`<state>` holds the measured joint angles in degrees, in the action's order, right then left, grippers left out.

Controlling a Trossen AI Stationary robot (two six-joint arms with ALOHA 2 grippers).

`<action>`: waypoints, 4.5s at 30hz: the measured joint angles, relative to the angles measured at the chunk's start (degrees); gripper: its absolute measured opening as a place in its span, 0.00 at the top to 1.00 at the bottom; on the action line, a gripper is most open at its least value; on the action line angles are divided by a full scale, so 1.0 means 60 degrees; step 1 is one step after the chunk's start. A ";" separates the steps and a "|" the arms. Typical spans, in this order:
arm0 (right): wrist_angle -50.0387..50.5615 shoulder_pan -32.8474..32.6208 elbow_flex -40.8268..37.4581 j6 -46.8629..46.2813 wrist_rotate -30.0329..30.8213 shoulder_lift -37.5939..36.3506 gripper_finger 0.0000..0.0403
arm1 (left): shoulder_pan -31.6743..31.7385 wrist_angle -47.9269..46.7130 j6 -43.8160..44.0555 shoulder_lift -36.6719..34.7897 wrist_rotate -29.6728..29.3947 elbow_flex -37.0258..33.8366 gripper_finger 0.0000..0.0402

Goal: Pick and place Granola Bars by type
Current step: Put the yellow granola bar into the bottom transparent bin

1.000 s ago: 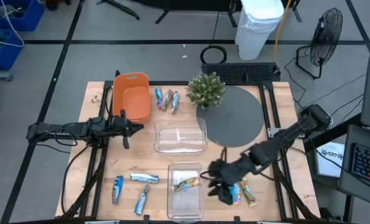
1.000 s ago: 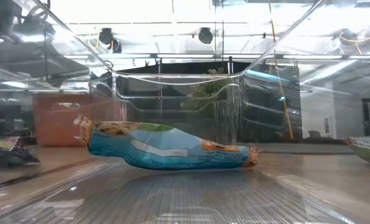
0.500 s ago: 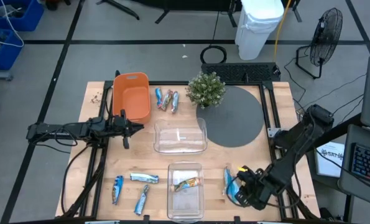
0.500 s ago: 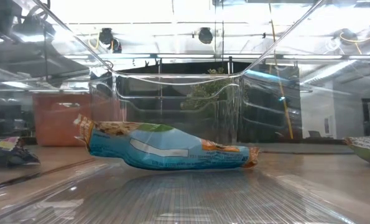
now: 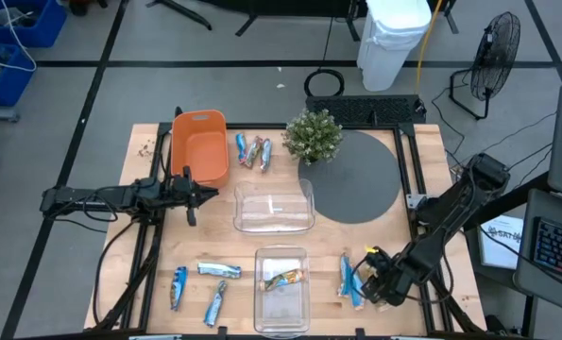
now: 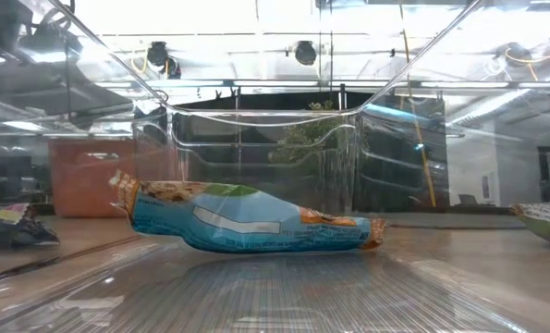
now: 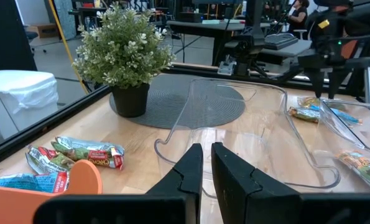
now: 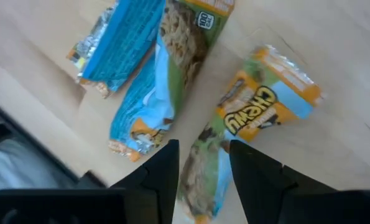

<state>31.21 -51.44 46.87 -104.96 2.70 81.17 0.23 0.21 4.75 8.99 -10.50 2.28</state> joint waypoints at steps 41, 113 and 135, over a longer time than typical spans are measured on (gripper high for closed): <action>0.0981 -0.0004 0.0007 -0.1648 -0.0444 0.0064 0.67 | 0.0000 0.0000 0.0000 -0.0004 0.0000 0.0000 0.91; -0.1167 0.0015 -0.1216 0.1123 0.1093 0.0258 0.98 | -0.0004 0.0000 0.0004 -0.0003 0.0000 0.0000 0.91; -0.0402 0.0117 -0.1676 0.6355 0.6586 -0.3040 0.98 | 0.0000 0.0000 0.0004 0.0000 0.0000 0.0000 0.91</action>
<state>28.80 -50.74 36.81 -66.83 42.21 62.93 0.23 0.21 4.78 8.99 -10.50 2.28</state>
